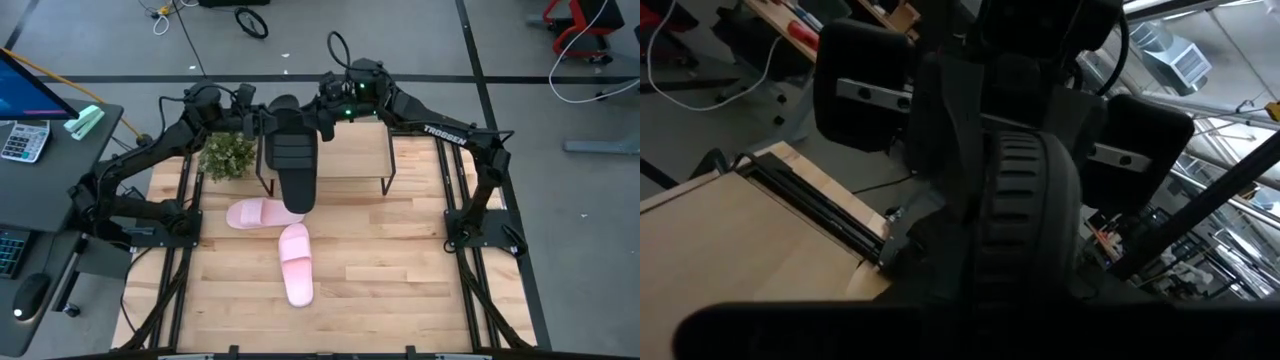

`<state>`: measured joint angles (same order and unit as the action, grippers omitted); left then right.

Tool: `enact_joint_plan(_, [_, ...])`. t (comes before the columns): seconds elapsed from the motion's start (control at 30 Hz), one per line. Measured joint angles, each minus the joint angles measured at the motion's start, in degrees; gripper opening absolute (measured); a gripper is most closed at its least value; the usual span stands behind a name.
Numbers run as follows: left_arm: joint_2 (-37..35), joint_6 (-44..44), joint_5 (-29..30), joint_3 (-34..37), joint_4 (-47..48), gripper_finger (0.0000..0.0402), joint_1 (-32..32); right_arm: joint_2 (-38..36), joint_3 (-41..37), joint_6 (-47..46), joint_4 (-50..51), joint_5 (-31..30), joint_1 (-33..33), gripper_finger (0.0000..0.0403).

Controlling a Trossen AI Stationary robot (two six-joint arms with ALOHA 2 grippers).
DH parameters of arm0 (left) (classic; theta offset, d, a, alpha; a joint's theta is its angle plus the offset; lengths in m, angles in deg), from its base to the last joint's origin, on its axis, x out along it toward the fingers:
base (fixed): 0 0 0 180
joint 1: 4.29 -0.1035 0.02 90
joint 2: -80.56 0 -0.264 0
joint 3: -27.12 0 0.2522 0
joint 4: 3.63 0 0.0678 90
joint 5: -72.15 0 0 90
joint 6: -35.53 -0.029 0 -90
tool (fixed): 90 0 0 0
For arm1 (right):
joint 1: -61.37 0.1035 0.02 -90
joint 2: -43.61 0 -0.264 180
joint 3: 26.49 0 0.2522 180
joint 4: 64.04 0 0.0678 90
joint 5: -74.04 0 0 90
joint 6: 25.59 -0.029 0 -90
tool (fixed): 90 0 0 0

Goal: Pick and place slides into the shelf
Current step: Put the black slide on the shelf

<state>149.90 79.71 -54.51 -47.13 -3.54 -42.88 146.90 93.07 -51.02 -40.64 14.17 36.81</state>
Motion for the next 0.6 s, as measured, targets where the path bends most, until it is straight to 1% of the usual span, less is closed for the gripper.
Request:
enact_joint_plan(0.1, [0.03,-0.20,0.35,0.00,0.05,0.0101,0.00,-0.18,0.00,0.17,0.01,-0.22,-0.10,0.0056])
enact_joint_plan(0.13, [0.04,-0.41,0.45,0.00,0.07,0.0106,-0.01,-0.20,0.00,0.56,0.06,-0.50,-0.09,0.0055])
enact_joint_plan(0.3, [0.04,-1.05,0.47,0.00,-0.07,0.0116,-0.10,-0.50,-0.04,1.59,0.03,-1.34,-0.01,0.0055])
enact_joint_plan(0.43, [0.04,-1.16,0.46,0.00,0.03,0.0112,-0.13,-0.52,-0.07,1.57,0.18,-2.18,-0.01,0.0055])
enact_joint_plan(0.6, [0.04,-1.33,0.36,0.00,-0.11,0.0097,-0.13,-0.55,-0.09,1.09,0.20,-2.56,-0.01,0.0087])
